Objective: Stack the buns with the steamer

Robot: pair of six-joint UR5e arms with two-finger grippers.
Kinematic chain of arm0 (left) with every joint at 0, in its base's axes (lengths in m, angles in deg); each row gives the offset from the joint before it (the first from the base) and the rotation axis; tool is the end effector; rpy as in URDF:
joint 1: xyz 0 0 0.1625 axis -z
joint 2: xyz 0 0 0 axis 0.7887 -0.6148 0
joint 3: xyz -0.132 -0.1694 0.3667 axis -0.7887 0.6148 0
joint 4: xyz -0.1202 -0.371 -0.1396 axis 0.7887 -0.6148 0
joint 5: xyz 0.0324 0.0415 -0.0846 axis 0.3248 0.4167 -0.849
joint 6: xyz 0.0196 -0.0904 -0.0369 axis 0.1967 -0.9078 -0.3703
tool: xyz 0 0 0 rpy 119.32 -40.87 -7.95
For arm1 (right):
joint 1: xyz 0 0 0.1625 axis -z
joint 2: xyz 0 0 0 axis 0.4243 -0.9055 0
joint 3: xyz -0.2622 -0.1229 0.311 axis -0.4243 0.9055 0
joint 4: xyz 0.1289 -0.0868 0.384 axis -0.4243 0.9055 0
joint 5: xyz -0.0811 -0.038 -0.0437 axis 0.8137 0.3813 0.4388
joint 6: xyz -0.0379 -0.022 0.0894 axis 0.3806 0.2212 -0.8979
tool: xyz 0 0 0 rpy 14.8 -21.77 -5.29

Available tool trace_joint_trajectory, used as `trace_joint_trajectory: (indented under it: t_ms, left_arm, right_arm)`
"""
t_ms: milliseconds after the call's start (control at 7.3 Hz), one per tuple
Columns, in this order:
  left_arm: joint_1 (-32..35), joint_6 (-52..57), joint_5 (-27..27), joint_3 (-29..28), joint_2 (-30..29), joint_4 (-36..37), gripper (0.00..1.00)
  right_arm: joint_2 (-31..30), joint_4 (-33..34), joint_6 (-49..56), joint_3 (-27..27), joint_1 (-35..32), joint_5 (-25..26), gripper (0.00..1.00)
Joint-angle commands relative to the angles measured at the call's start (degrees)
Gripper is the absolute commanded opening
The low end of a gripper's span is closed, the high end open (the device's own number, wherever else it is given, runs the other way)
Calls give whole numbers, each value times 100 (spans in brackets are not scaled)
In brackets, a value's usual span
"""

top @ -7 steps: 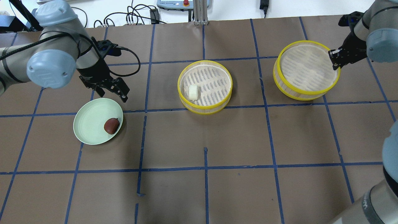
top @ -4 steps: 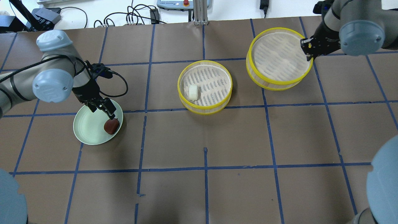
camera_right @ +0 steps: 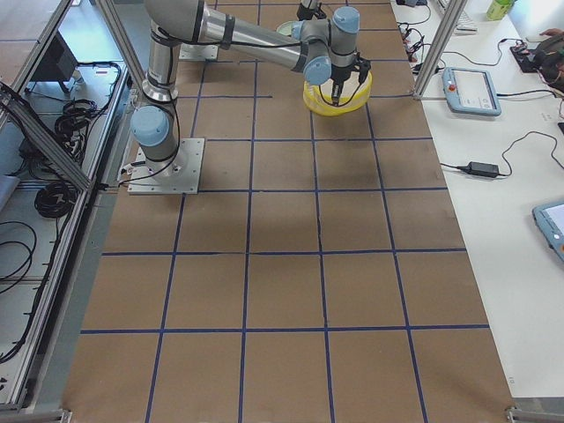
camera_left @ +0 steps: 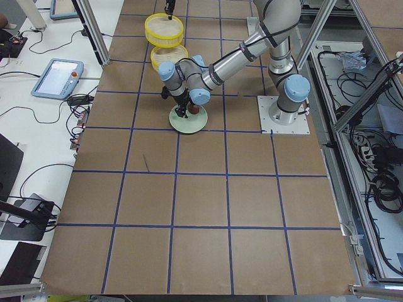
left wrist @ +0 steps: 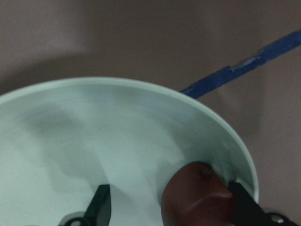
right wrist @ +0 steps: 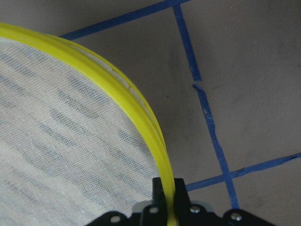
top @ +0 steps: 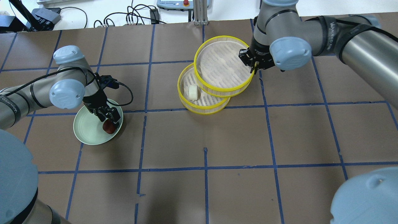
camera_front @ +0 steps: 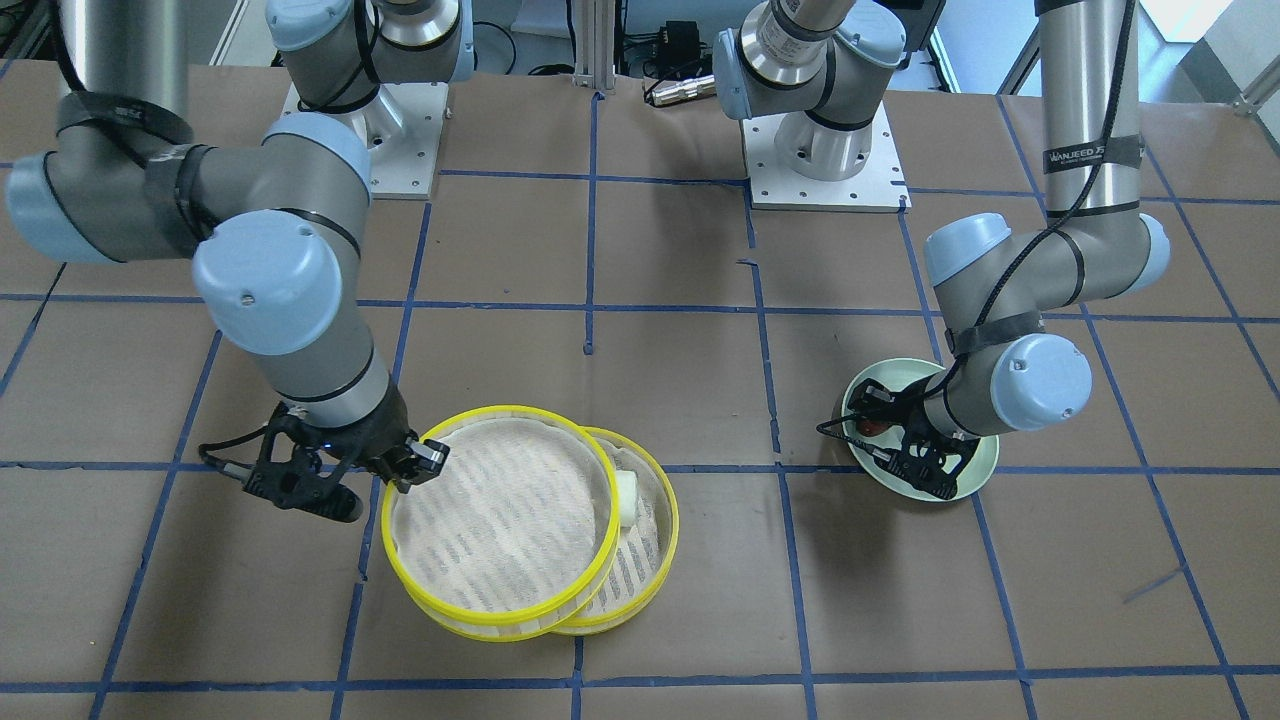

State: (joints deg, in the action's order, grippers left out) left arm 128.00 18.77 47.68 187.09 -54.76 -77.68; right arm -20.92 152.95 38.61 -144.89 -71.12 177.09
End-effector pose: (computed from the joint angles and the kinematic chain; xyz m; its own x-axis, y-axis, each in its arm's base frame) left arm 0.0046 -0.5518 0.1672 -0.8965 0.4110 0.1653 0.4415 0.8598 0.2565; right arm 0.2018 -0.6089 0.3138 -0.9556 0.2931 -0.0314 0.2943 0.9548 -0.0427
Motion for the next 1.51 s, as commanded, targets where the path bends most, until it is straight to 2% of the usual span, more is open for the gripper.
trace_joint_trajectory:
  t_ms: [0,274,411,548,685,959,1096,1370]
  left_arm:
    - [0,2,10,-50,15,-34,18]
    - [0,-120,19,-225,172,-86,15]
    - [26,-339,-42,-601,426,-661,16]
    - [183,-993,-60,-1048,507,-1093,19]
    - [655,-1853,-95,-1427,568,-1411,23]
    - [1631,-4063,-760,-1833,499,-1344,24]
    - [1870,-4816,-1346,-1896,438,-1187,24]
    - [2327,-5915,-2411,-1835,131,22,24]
  right_arm:
    - [29,-308,-400,9,-282,25,10]
    - [195,-346,-470,35,-422,16,11]
    - [231,-302,-558,35,-475,7,12]
    - [266,-275,-567,70,-475,-2,12]
    - [293,-275,-567,122,-475,-2,13]
    - [372,-318,-619,219,-475,7,15]
    - [372,-353,-629,228,-484,7,15]
    - [372,-380,-638,228,-510,7,16]
